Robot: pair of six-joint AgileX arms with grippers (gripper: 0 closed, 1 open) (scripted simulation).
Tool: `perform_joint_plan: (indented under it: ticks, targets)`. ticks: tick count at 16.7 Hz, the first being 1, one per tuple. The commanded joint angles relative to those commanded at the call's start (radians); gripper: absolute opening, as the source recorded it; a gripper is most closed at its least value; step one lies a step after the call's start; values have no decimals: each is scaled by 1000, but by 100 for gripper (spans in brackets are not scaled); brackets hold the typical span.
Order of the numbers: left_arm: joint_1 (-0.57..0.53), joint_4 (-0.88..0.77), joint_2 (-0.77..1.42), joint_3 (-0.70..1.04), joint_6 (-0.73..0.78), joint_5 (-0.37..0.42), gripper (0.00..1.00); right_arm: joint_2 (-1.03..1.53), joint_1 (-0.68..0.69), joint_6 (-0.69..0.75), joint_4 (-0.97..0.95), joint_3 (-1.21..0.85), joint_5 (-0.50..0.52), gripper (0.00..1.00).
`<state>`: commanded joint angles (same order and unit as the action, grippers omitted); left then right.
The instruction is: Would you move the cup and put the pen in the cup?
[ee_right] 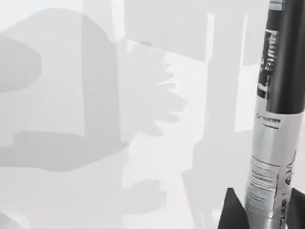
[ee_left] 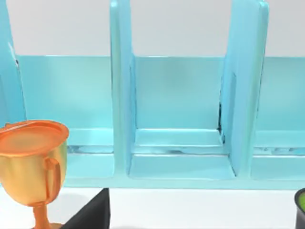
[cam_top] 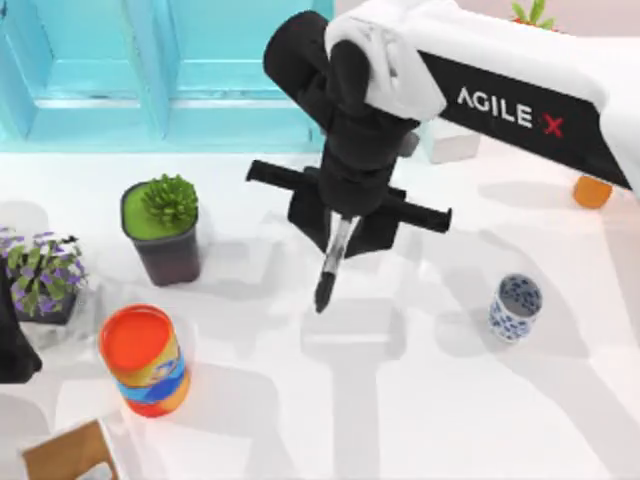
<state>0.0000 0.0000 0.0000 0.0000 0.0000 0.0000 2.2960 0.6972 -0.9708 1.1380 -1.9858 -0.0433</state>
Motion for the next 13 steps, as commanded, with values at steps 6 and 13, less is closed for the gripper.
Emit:
perform_joint_plan:
  ticks: [6, 13]
  targets:
    - [0, 0, 0, 0, 0, 0, 100, -164, 57, -55, 35, 125, 5, 0]
    - [0, 0, 0, 0, 0, 0, 100, -165, 75, -29, 5, 148, 22, 0]
